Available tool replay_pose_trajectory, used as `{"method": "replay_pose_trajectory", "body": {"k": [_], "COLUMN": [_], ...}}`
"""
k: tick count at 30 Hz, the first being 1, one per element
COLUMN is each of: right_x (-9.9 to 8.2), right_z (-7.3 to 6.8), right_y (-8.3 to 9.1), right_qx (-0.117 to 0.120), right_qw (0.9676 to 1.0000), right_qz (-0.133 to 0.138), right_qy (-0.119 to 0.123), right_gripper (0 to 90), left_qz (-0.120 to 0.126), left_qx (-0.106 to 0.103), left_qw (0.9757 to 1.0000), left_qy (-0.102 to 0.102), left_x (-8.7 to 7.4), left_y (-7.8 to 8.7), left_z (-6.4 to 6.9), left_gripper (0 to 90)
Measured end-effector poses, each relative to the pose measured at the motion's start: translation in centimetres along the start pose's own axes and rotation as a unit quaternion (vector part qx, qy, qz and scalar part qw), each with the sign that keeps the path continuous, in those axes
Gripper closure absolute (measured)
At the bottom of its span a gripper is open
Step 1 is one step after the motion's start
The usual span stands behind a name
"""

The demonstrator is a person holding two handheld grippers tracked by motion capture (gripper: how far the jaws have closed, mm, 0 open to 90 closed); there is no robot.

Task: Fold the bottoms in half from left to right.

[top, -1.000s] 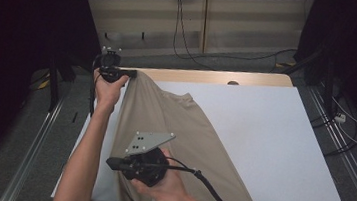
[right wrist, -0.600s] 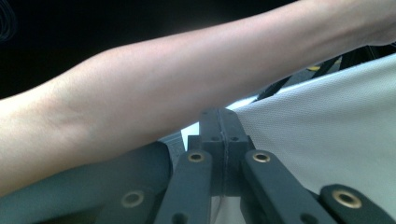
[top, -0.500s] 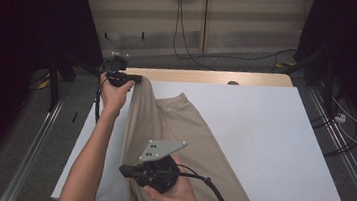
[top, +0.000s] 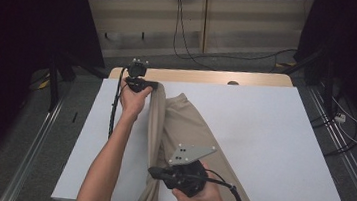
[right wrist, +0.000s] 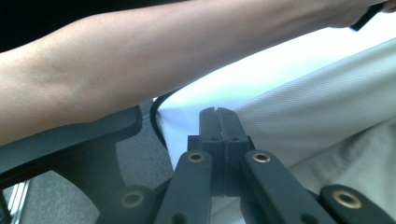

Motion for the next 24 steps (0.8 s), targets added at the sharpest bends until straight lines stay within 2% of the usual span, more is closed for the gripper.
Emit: {"method": "replay_pose_trajectory", "body": {"k": [3,5,7,12,18,20,24], "right_x": [-0.7,-1.5,-2.5,-3.9,-4.6,-4.9,-5.2], "right_z": [0.5,1.0,1.9,3.1,4.1,4.7,5.6], "right_y": [1.1,1.6,2.4,3.8,5.0,5.6,6.7], "right_qx": [-0.006,-0.01,-0.011,-0.03,-0.045,-0.055,-0.072], "right_qw": [0.9999,0.9997,0.9992,0.9985,0.9977,0.997,0.9957], "right_qz": [0.011,0.013,0.014,0.009,0.009,0.01,0.01], "right_qy": [-0.009,-0.015,-0.036,-0.044,-0.05,-0.054,-0.057], "right_gripper": [90.0,90.0,90.0,90.0,90.0,90.0,90.0], "left_qz": [-0.002,0.0,-0.002,-0.002,-0.015,-0.02,-0.022], "left_qx": [-0.011,-0.012,-0.013,-0.01,-0.007,-0.004,-0.005], "left_qw": [0.9999,0.9999,0.9999,0.9999,0.9998,0.9998,0.9997], "left_qy": [0.0,0.005,0.008,0.007,0.009,0.009,0.009], "left_x": [-0.2,-0.3,-0.5,-0.5,-0.8,-0.9,-0.7], "left_y": [-0.8,-1.2,-1.5,-2.3,-3.6,-4.3,-4.7], "left_z": [0.4,0.7,1.0,1.7,2.0,2.3,2.7], "left_gripper": [84.6,84.6,84.6,84.6,84.6,84.6,84.6]}}
Point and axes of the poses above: each handheld gripper's, and its own axes: y roughly backward along the jaws, x roughly out of its top, z roughly to its right, the point moved 7 cm from there along -y, roughly forward along the jaws, and after that the axes turned 1 degree about -x, right-handed, at the moved point
